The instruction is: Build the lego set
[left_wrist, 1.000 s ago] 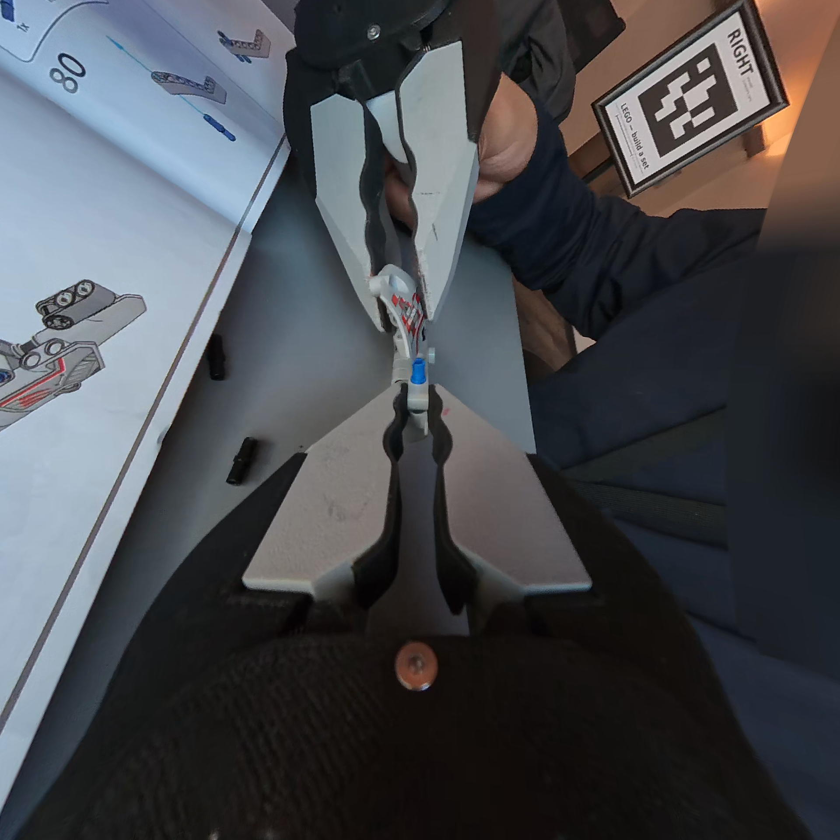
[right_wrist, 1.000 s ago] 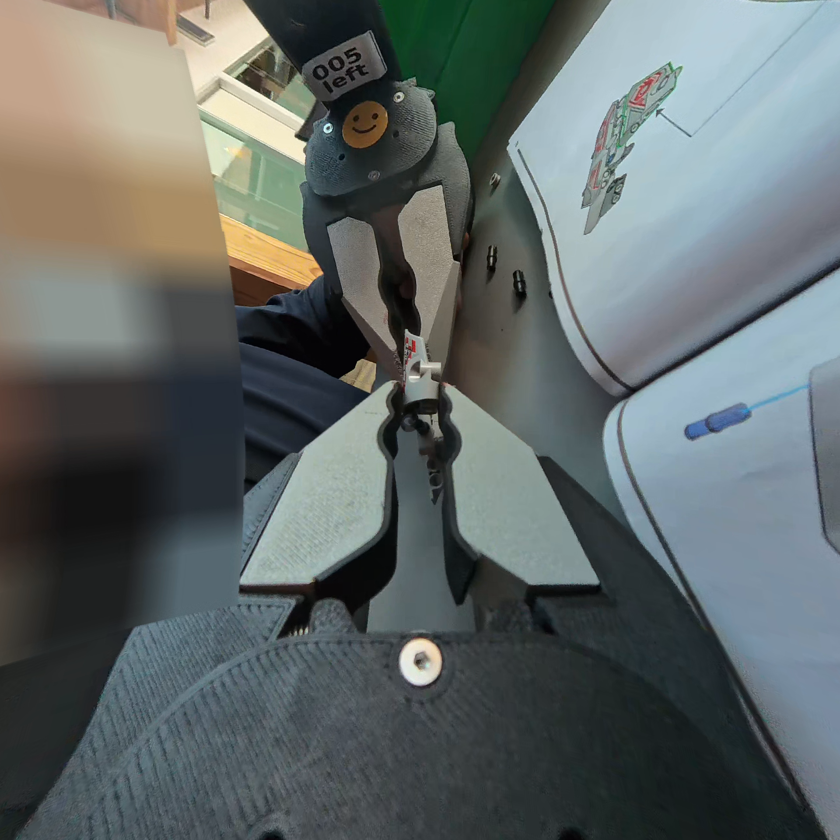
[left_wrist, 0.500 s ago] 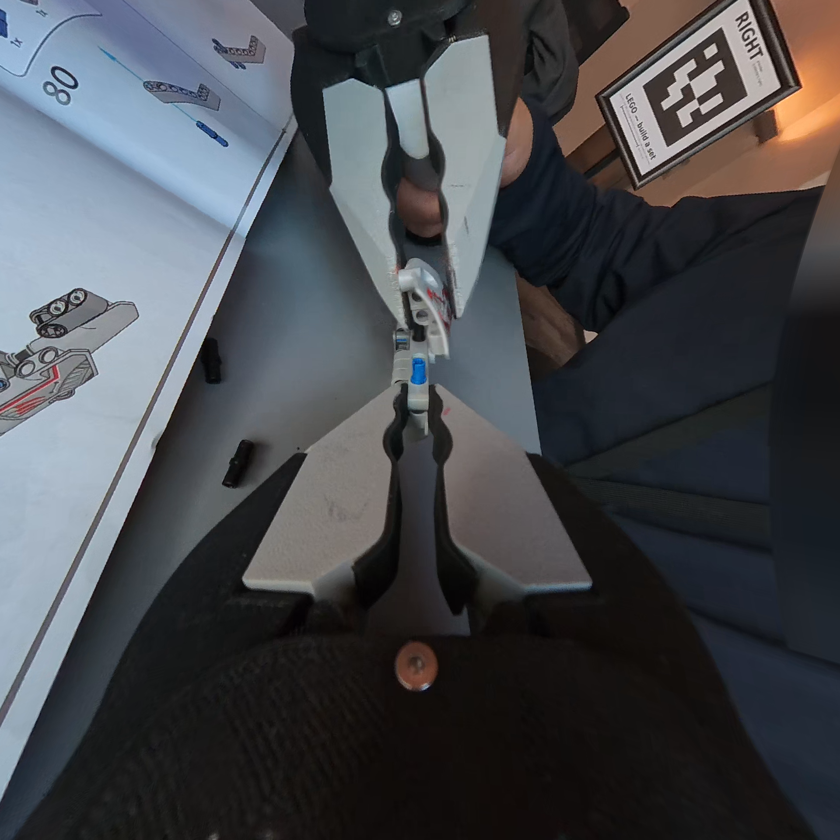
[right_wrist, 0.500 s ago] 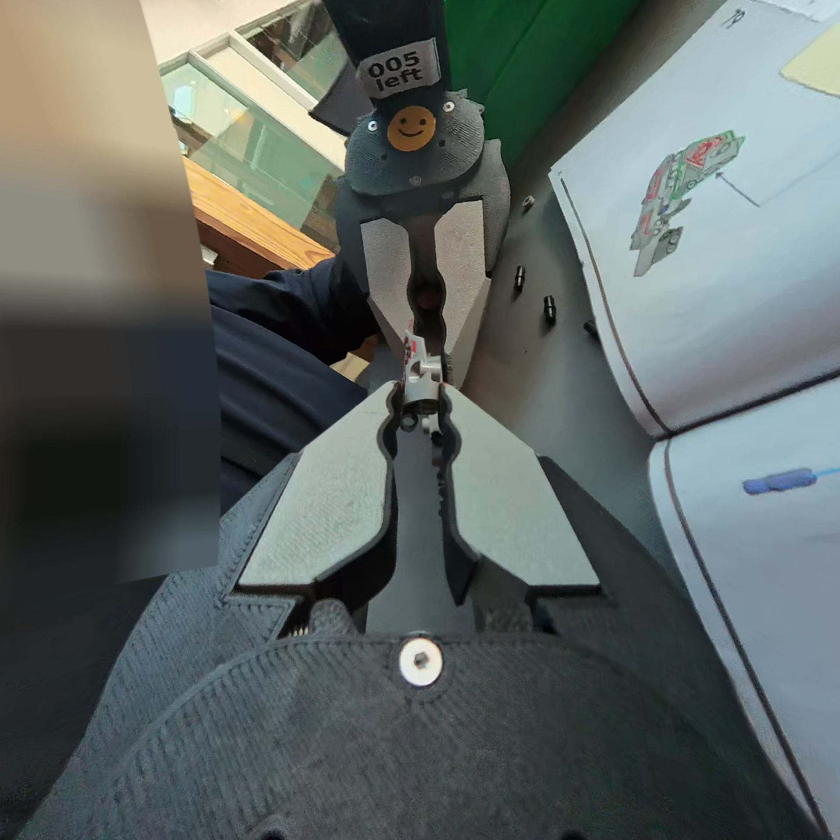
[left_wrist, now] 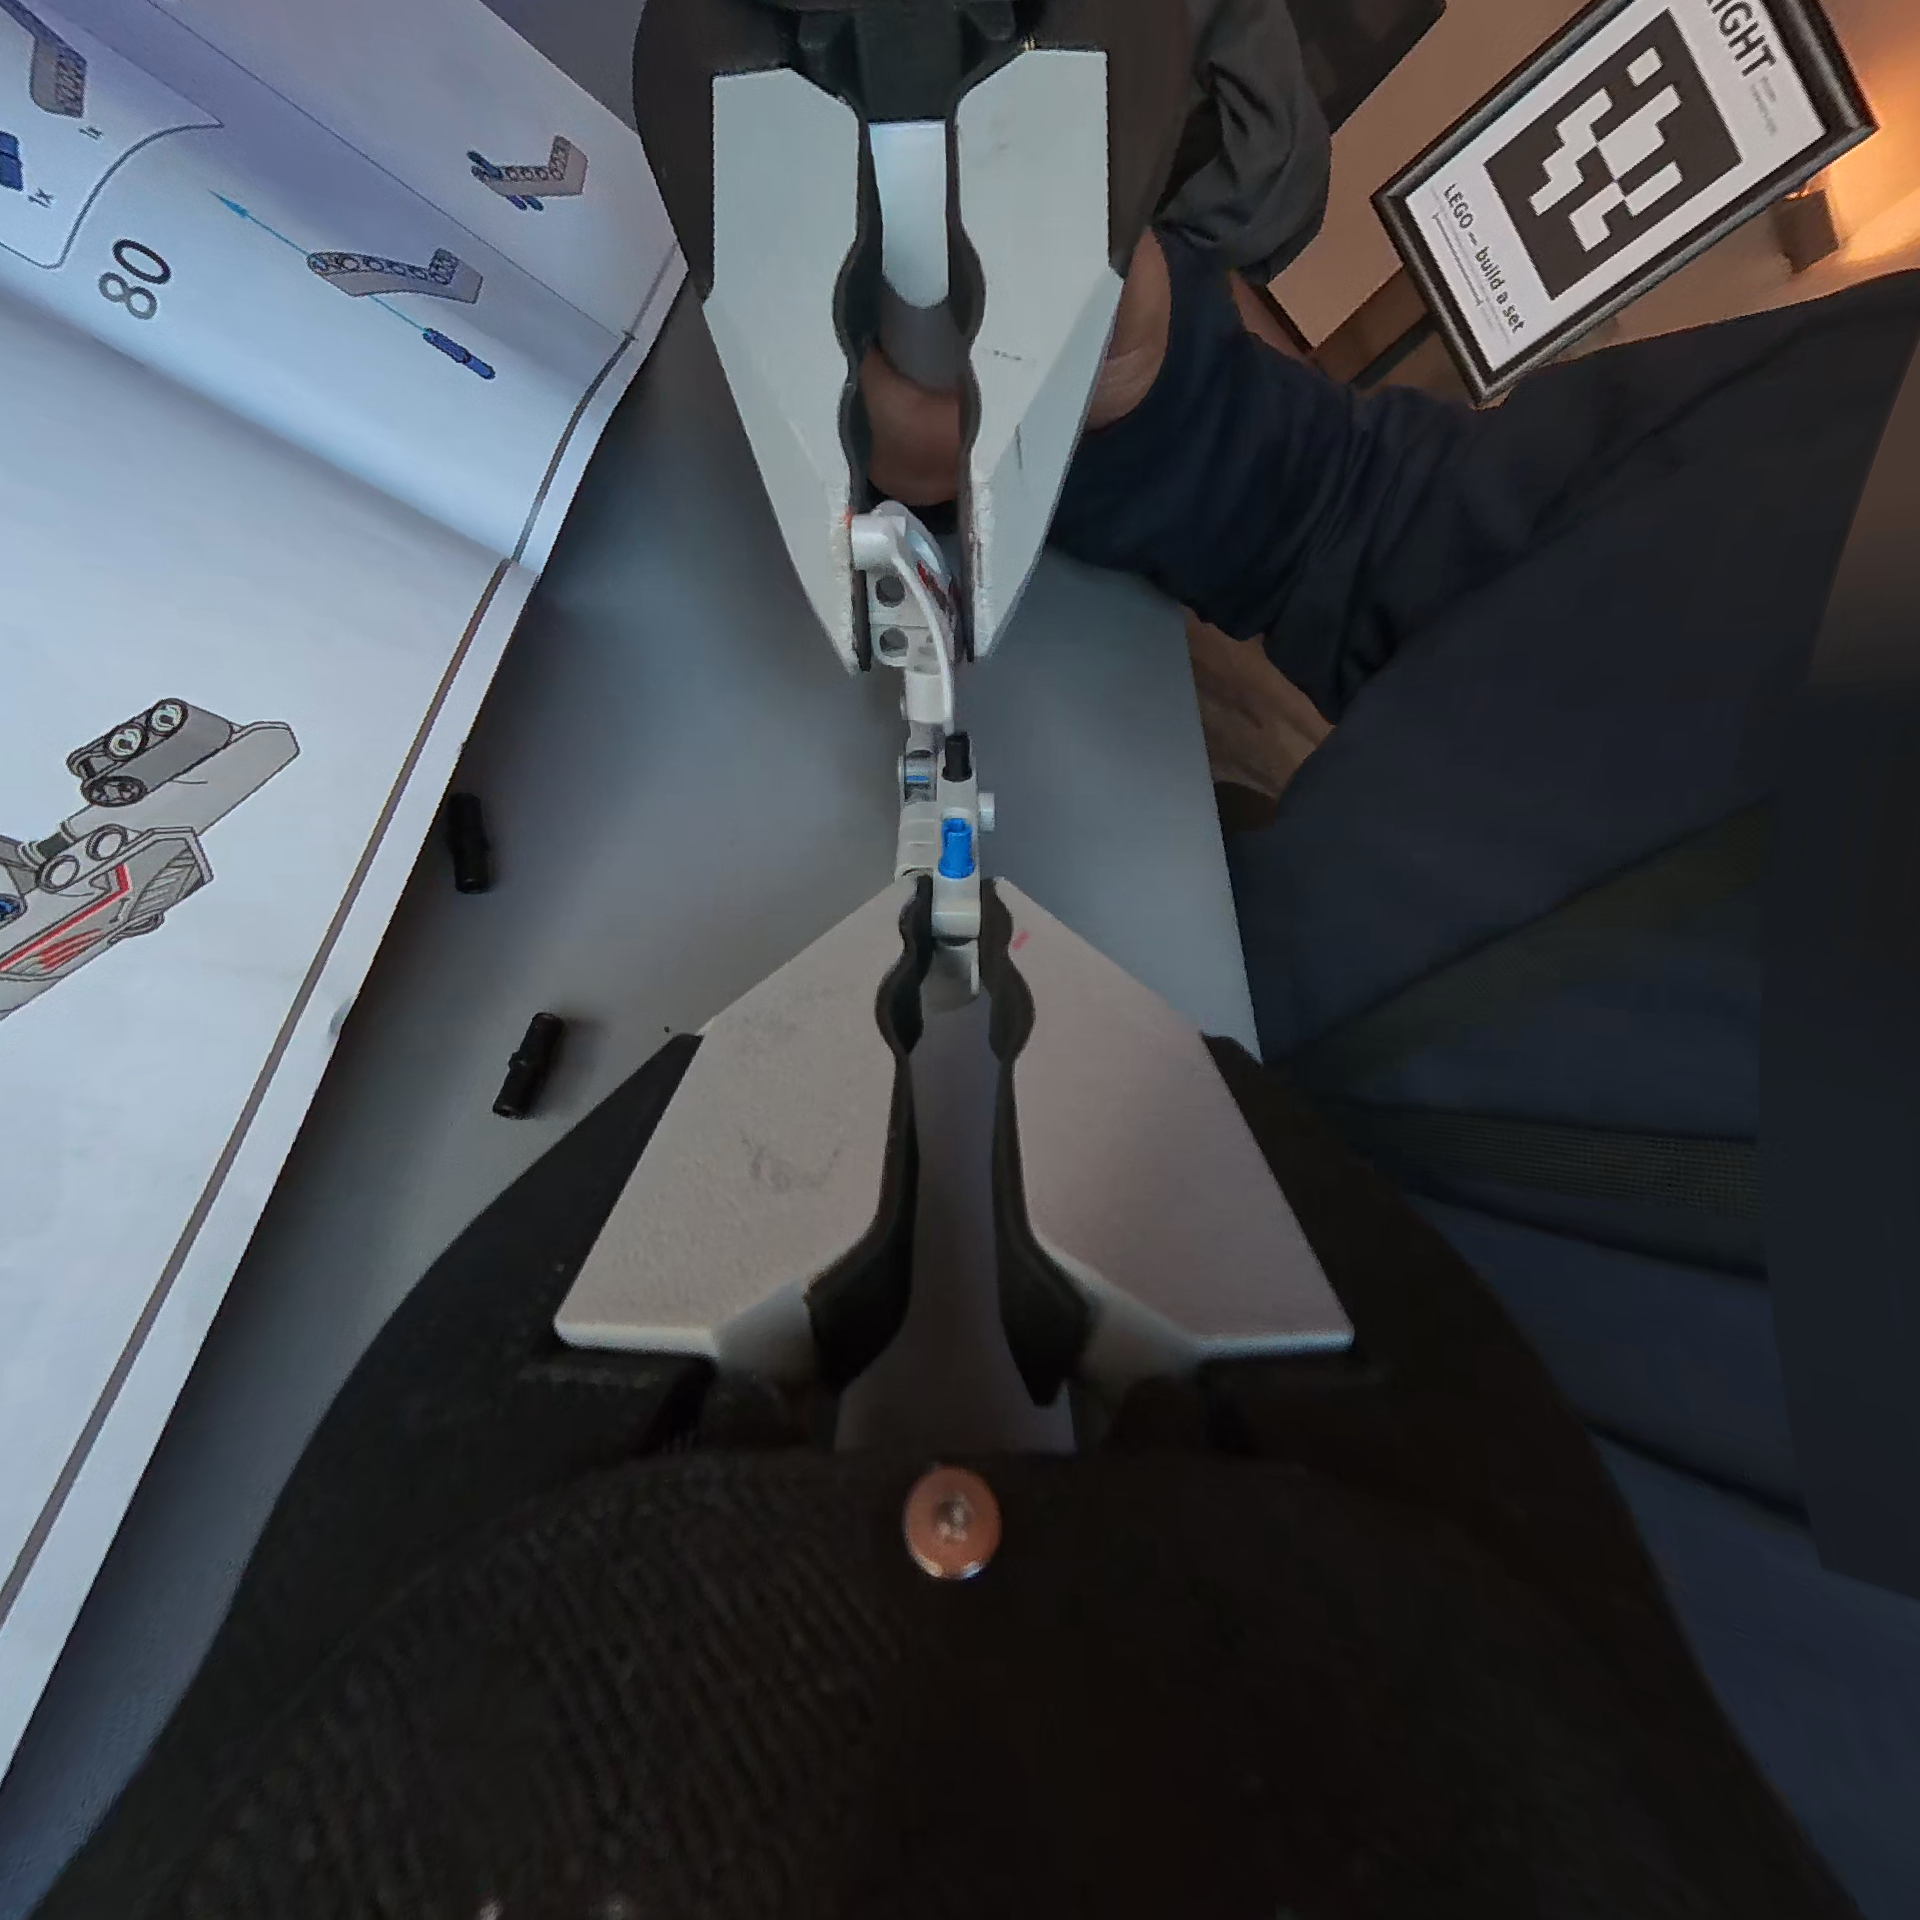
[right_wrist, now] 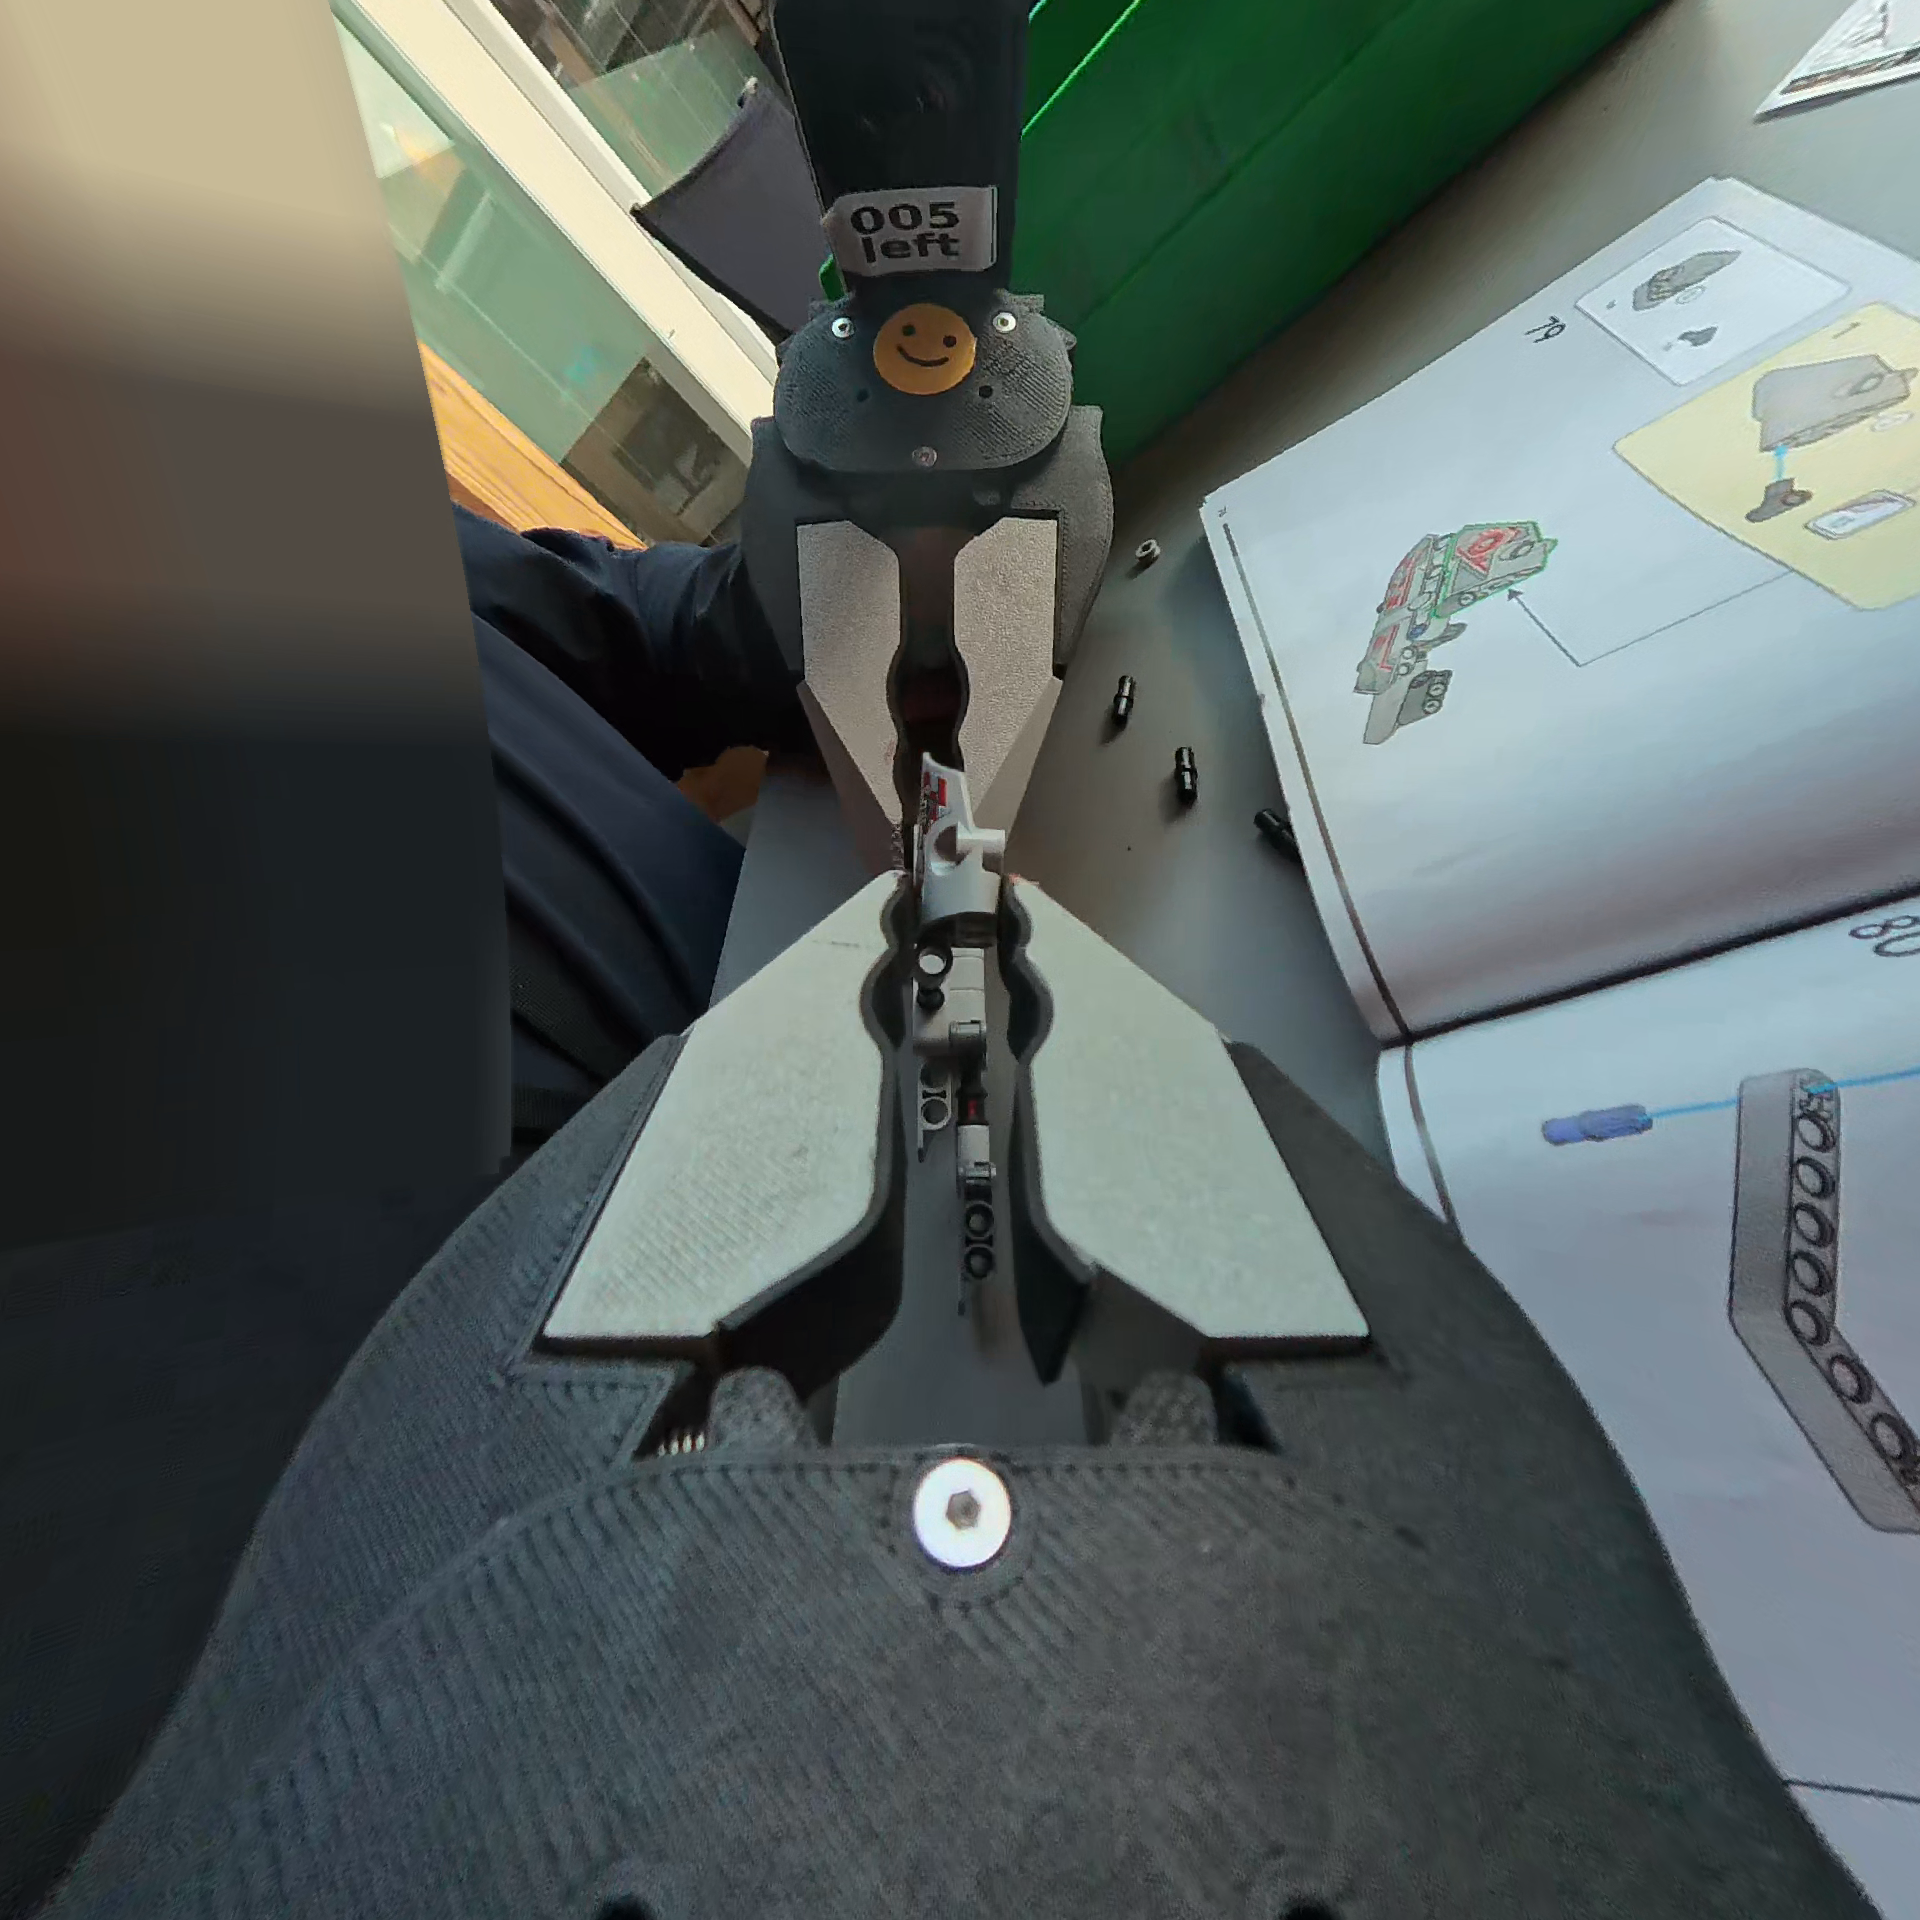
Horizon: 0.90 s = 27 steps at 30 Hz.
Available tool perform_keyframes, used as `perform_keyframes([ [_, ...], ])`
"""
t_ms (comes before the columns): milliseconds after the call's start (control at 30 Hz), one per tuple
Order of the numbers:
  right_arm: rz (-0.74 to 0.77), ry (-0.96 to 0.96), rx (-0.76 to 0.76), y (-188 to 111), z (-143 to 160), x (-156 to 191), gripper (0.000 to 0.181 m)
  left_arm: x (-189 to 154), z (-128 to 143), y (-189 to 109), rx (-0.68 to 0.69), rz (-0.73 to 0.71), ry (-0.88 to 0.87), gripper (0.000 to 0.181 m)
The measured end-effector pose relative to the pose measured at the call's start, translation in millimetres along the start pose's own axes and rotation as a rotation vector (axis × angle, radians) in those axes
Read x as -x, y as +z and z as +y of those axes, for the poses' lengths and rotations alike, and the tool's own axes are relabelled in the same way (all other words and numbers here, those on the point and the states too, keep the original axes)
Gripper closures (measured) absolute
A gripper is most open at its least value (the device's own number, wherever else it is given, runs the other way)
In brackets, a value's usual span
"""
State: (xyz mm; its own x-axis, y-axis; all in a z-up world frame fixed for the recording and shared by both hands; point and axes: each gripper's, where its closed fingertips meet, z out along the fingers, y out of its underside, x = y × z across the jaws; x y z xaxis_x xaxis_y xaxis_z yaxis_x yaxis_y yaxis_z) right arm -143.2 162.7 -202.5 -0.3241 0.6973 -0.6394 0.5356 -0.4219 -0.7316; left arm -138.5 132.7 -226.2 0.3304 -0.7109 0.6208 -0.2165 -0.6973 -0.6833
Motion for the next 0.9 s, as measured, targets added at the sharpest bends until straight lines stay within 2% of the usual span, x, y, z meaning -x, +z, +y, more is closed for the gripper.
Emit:
perform_keyframes([
  [900, 0.012, 0.015, 0.016, -0.1, 4.4, -6.1, 0.170, 0.5, 2.7, 1.6, 0.013, -0.035, 0.027, 0.176],
])
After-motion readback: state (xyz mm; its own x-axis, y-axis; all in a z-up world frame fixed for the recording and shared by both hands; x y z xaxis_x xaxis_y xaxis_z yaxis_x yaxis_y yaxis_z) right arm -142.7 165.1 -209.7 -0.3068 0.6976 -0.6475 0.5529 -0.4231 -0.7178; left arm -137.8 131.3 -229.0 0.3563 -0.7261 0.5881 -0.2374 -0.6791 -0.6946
